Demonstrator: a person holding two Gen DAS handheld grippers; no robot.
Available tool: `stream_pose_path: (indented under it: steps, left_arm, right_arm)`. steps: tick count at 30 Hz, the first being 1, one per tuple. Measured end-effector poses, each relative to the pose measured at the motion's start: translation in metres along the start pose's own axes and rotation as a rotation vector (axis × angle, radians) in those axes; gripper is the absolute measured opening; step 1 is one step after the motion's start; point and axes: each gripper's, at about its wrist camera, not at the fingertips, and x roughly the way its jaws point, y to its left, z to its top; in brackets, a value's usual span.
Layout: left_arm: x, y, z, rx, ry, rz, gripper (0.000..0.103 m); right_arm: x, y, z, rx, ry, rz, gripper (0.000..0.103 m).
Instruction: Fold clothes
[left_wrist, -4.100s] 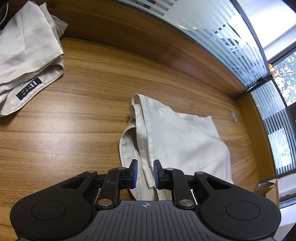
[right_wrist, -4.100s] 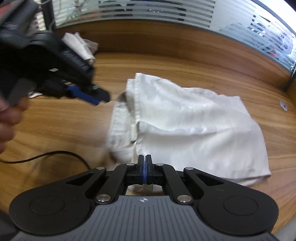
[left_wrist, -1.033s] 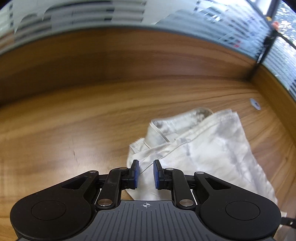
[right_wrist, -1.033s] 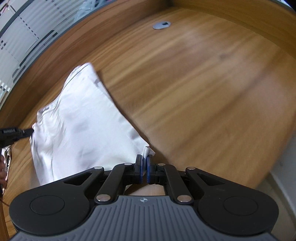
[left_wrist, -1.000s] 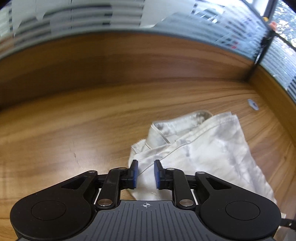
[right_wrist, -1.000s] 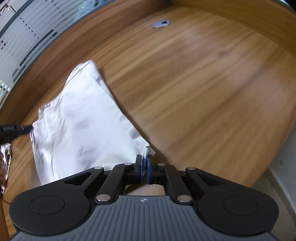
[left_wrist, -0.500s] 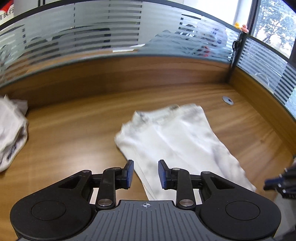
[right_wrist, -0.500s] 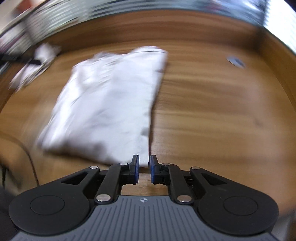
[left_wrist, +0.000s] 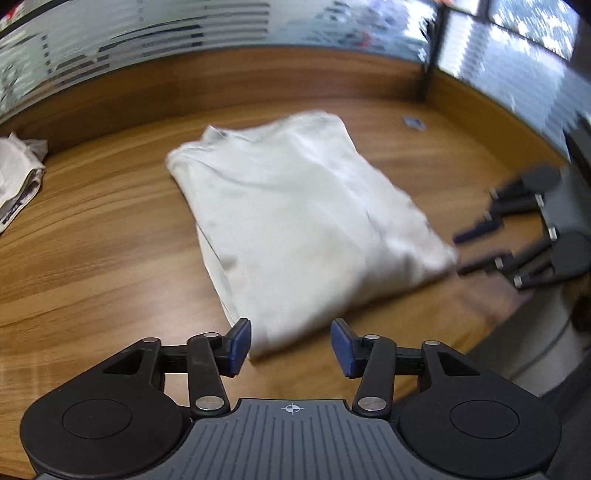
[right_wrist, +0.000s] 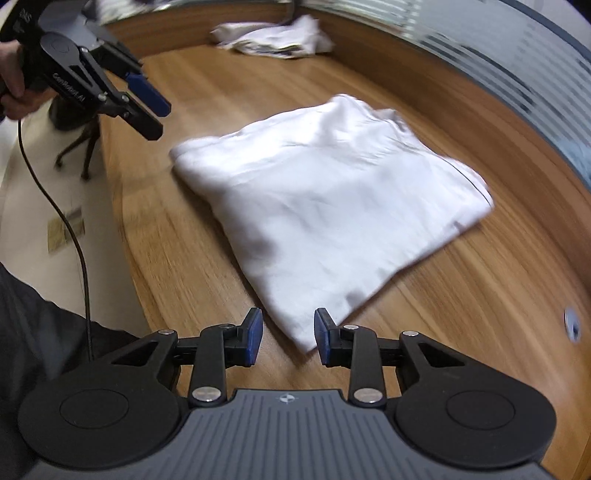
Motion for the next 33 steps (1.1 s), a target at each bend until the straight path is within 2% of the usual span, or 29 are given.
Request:
stream_pose_path:
  steps: [7,12,15,16,17,19,25,28,33]
  left_arm:
    - [0.031,0.001,-0.011,0.055,0.048,0.085,0.050]
    - [0.043,0.003,-0.010,0.165,0.065,0.087,0.047]
    - [0.048,0.004,-0.010,0.217,0.072,0.079,0.019]
    - [0.050,0.005,-0.010,0.223,0.073,0.068,0.010]
    - [0.048,0.006,-0.010,0.230,0.060,0.060,0.007]
    - [0.041,0.006,-0.009,0.232,0.030,0.054,0.006]
    - [0.005,0.014,0.005,0.170,-0.045,-0.004,0.005]
    - [-0.018,0.022,0.022,0.128,-0.098,-0.031,0.005]
    - [-0.037,0.037,0.066,0.110,-0.173,-0.030,0.005]
  right_arm:
    - [0.023,0.008,0.006,-0.139,0.038,0.012,0.035]
    - [0.033,0.015,0.006,-0.188,0.064,-0.001,0.035]
    - [0.035,0.014,0.006,-0.171,0.057,-0.019,0.034]
    - [0.036,0.012,0.006,-0.163,0.059,-0.031,0.028]
    - [0.035,0.011,0.007,-0.154,0.058,-0.042,0.011]
    - [0.033,0.010,0.010,-0.128,0.049,-0.056,0.004]
    - [0.003,0.008,0.022,-0.048,0.008,-0.097,0.003]
    - [-0.018,0.004,0.032,-0.001,-0.020,-0.134,0.003]
    - [-0.040,-0.015,0.065,0.037,-0.070,-0.219,0.002]
